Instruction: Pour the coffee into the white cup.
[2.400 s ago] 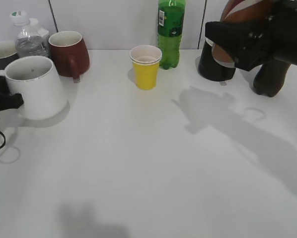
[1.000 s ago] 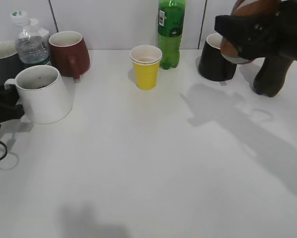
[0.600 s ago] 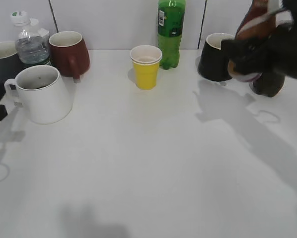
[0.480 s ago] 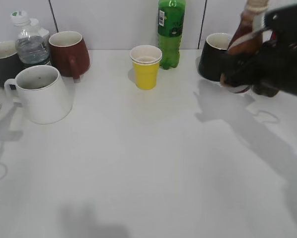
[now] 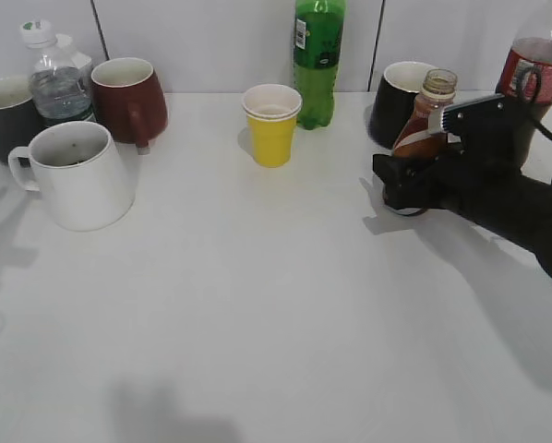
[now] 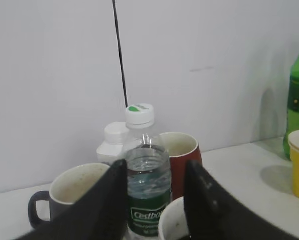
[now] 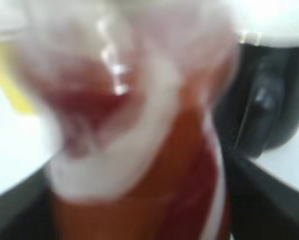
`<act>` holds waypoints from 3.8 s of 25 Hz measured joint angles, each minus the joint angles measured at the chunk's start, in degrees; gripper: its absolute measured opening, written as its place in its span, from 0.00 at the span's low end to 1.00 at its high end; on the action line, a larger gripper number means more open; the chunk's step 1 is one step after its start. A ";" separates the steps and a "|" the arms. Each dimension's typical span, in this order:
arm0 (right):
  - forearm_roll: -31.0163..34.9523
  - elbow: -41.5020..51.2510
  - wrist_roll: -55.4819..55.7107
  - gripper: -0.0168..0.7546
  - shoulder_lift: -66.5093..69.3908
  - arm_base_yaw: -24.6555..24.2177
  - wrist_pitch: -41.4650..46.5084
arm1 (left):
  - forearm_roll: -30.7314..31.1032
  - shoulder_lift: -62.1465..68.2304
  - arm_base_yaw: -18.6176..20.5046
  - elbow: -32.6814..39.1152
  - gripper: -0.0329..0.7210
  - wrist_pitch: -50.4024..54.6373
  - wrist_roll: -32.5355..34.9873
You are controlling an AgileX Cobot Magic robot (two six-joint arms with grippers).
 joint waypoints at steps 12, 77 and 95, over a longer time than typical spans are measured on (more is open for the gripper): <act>0.13 2.64 -0.05 0.87 -5.43 0.00 4.17 | 0.36 -0.96 -1.12 0.00 0.43 6.77 -0.53; 8.01 9.35 1.56 0.76 -112.92 0.00 114.88 | -20.03 -65.82 -17.20 -14.26 0.48 111.42 5.93; 8.01 9.35 1.49 0.76 -112.92 0.00 114.58 | -20.03 -65.82 -17.20 -14.26 0.48 111.42 5.93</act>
